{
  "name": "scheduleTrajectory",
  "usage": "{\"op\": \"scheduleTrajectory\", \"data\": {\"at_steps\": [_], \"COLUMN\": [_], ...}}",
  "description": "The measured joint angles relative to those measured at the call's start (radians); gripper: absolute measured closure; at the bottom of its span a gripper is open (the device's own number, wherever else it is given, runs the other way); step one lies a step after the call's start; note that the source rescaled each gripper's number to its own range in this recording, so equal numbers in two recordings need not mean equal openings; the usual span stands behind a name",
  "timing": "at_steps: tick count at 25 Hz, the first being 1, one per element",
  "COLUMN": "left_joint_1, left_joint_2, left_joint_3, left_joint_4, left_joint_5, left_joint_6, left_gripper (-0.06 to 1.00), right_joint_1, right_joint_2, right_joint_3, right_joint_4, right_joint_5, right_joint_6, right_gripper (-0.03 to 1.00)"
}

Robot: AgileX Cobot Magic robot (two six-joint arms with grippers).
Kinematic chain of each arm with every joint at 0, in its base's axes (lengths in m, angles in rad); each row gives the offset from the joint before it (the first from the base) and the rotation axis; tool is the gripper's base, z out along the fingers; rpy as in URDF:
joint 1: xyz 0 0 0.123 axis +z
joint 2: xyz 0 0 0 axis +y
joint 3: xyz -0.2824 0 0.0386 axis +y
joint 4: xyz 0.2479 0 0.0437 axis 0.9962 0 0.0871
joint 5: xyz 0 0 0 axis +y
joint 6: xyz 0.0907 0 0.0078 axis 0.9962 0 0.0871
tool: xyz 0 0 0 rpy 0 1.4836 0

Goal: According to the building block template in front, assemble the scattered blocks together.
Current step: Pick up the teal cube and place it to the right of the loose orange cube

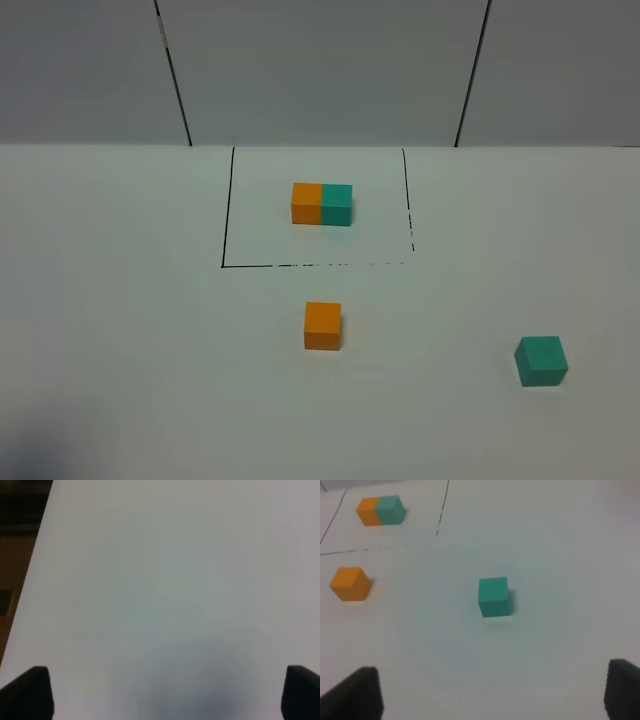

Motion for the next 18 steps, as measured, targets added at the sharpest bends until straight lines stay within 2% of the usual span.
{"op": "scheduleTrajectory", "data": {"at_steps": [4, 10, 18], "left_joint_1": [-0.005, -0.005, -0.005], "left_joint_2": [-0.189, -0.401, -0.569], "left_joint_3": [0.111, 0.244, 0.284], "left_joint_4": [-0.005, -0.077, -0.108], "left_joint_5": [0.020, 0.028, 0.047], "left_joint_6": [-0.008, -0.024, -0.016], "left_gripper": [0.03, 0.04, 0.05], "right_joint_1": [0.000, 0.000, 0.000], "right_joint_2": [0.000, 0.000, 0.000], "right_joint_3": [0.000, 0.000, 0.000], "right_joint_4": [0.000, 0.000, 0.000], "right_joint_5": [0.000, 0.000, 0.000], "right_joint_6": [0.000, 0.000, 0.000], "right_gripper": [0.20, 0.20, 0.20]}}
